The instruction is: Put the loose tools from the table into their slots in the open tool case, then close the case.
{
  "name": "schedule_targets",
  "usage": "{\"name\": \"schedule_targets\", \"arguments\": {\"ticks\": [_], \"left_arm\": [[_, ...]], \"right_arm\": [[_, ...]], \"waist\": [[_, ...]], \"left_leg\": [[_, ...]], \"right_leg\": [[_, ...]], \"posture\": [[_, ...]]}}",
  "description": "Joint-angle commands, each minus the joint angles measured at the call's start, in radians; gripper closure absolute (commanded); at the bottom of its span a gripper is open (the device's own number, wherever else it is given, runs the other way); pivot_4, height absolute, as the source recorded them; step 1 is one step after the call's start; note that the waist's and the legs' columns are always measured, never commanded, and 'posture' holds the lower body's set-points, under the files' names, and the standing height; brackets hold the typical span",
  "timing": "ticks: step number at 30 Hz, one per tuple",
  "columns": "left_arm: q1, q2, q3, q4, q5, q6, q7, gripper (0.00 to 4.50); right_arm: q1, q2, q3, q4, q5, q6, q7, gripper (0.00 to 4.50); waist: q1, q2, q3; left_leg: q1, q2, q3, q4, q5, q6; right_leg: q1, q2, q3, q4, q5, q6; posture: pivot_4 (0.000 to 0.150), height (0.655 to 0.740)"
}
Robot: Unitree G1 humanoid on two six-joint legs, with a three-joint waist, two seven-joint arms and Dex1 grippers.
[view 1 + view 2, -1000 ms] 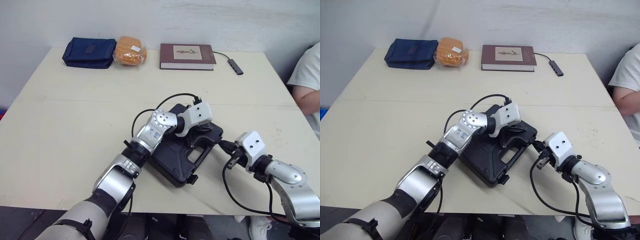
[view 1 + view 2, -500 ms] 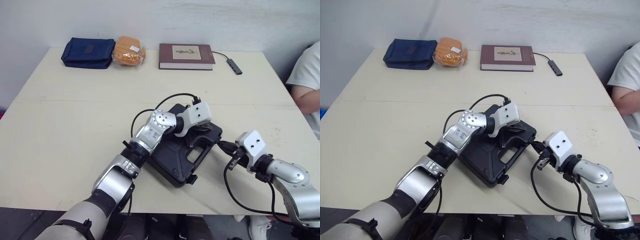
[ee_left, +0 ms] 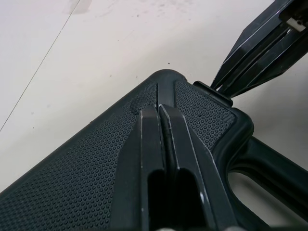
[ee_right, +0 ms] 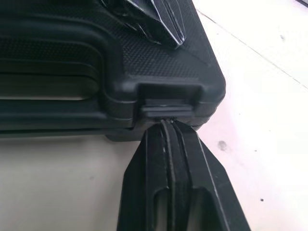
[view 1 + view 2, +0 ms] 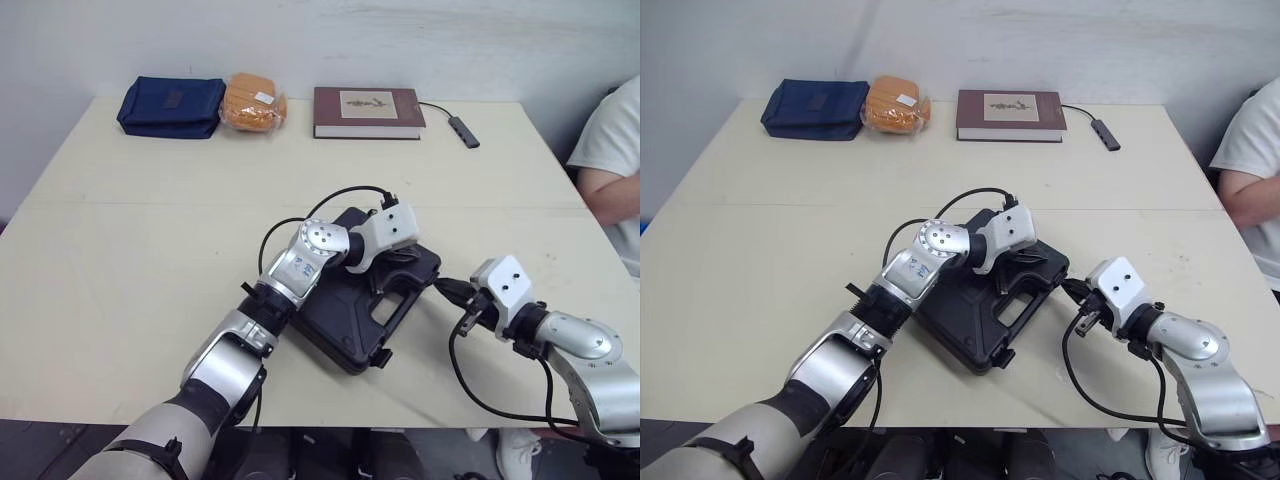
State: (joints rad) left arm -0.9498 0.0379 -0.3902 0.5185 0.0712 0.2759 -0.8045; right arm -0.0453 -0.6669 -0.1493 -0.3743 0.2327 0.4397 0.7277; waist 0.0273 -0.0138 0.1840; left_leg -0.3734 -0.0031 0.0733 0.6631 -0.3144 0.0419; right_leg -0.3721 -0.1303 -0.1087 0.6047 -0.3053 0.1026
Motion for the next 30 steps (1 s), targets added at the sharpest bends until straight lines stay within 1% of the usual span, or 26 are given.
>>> {"name": "schedule_targets", "arguments": {"ticks": [1,4,6,8,10,14,15,17,19,24,27,30], "left_arm": [[0.09,-0.003,-0.118,0.101,0.061,0.084,-0.073,4.48],[0.094,0.002,-0.125,0.103,0.066,0.096,-0.083,4.48],[0.096,0.002,-0.124,0.108,0.068,0.1,-0.084,4.48],[0.096,0.004,-0.123,0.112,0.071,0.101,-0.085,4.48],[0.096,0.006,-0.122,0.115,0.074,0.101,-0.087,4.48],[0.101,0.007,-0.12,0.116,0.078,0.101,-0.085,4.48],[0.101,0.008,-0.118,0.115,0.078,0.101,-0.082,4.48],[0.109,0.016,-0.106,0.106,0.074,0.101,-0.076,4.48],[0.116,0.026,-0.094,0.095,0.068,0.097,-0.075,4.48],[0.122,0.029,-0.063,0.069,0.039,0.091,-0.079,4.48],[0.118,0.007,-0.021,0.04,-0.005,0.025,-0.084,4.48],[0.11,-0.004,0.028,0.002,-0.055,0.027,-0.095,4.48]], "right_arm": [[-0.079,0.006,0.025,-0.018,0.013,-0.061,0.012,4.5],[-0.123,0.029,0.043,-0.005,0.02,-0.048,0.006,4.5],[-0.133,0.03,0.055,0.002,0.014,-0.045,0.015,4.5],[-0.151,0.037,0.065,-0.013,0.023,-0.023,0.012,4.5],[-0.165,0.042,0.072,-0.025,0.031,-0.005,0.007,4.5],[-0.166,0.02,0.085,-0.036,0.012,0.014,0.009,4.5],[-0.16,0.013,0.067,-0.041,0.018,0.028,0.006,4.5],[-0.119,-0.026,-0.037,-0.052,0.04,0.04,0.01,4.5],[-0.072,-0.061,-0.112,-0.068,0.064,0.047,0.026,4.5],[0.03,-0.111,-0.175,-0.102,0.093,0.032,0.066,4.5],[0.112,-0.12,-0.215,-0.121,0.099,0.03,0.08,4.5],[0.177,-0.103,-0.233,-0.133,0.105,0.015,0.076,4.5]], "waist": [[-0.007,-0.001,-0.002],[-0.017,-0.002,-0.003],[-0.018,0.0,-0.007],[-0.007,0.002,-0.009],[0.0,0.0,-0.011],[0.0,0.001,-0.011],[0.0,0.001,-0.011],[0.003,0.002,-0.012],[0.008,0.002,-0.012],[0.002,0.003,-0.013],[0.002,0.006,-0.012],[0.002,0.008,-0.012]], "left_leg": [[0.0,0.0,0.0,0.0,0.0,0.0],[0.003,0.001,0.0,0.0,-0.001,-0.001],[0.004,0.002,0.0,0.0,-0.001,-0.001],[0.003,0.002,-0.001,-0.001,-0.001,-0.001],[0.003,0.002,-0.004,-0.002,-0.001,-0.002],[0.004,0.001,-0.007,-0.002,-0.002,-0.001],[0.004,0.001,-0.008,-0.002,-0.003,0.0],[0.004,0.001,-0.01,-0.002,-0.007,-0.003],[0.003,0.001,-0.011,-0.002,-0.006,-0.001],[0.004,0.001,-0.011,-0.002,-0.007,0.001],[0.004,0.002,-0.012,-0.002,-0.007,0.001],[0.004,0.001,-0.012,-0.002,-0.006,0.001]], "right_leg": [[0.0,0.0,0.0,0.0,0.0,0.0],[0.002,0.001,0.0,0.0,0.0,0.0],[0.003,0.001,0.0,0.0,0.0,0.0],[0.003,0.001,-0.001,-0.002,0.0,-0.001],[0.004,0.001,-0.003,-0.003,-0.001,-0.002],[0.009,0.0,-0.006,-0.009,-0.001,-0.001],[0.011,0.0,-0.007,-0.011,-0.001,-0.001],[0.012,0.0,-0.009,-0.013,-0.001,-0.001],[0.013,0.0,-0.01,-0.014,-0.001,-0.001],[0.014,0.0,-0.01,-0.016,-0.001,-0.001],[0.014,0.001,-0.011,-0.015,-0.001,-0.001],[0.014,0.0,-0.011,-0.015,-0.001,-0.001]], "posture": [[0.15,0.74],[0.15,0.74],[0.15,0.74],[0.15,0.74],[0.15,0.74],[0.15,0.74],[0.15,0.74],[0.15,0.74],[0.15,0.74],[0.15,0.74],[0.15,0.74],[0.15,0.74]]}}
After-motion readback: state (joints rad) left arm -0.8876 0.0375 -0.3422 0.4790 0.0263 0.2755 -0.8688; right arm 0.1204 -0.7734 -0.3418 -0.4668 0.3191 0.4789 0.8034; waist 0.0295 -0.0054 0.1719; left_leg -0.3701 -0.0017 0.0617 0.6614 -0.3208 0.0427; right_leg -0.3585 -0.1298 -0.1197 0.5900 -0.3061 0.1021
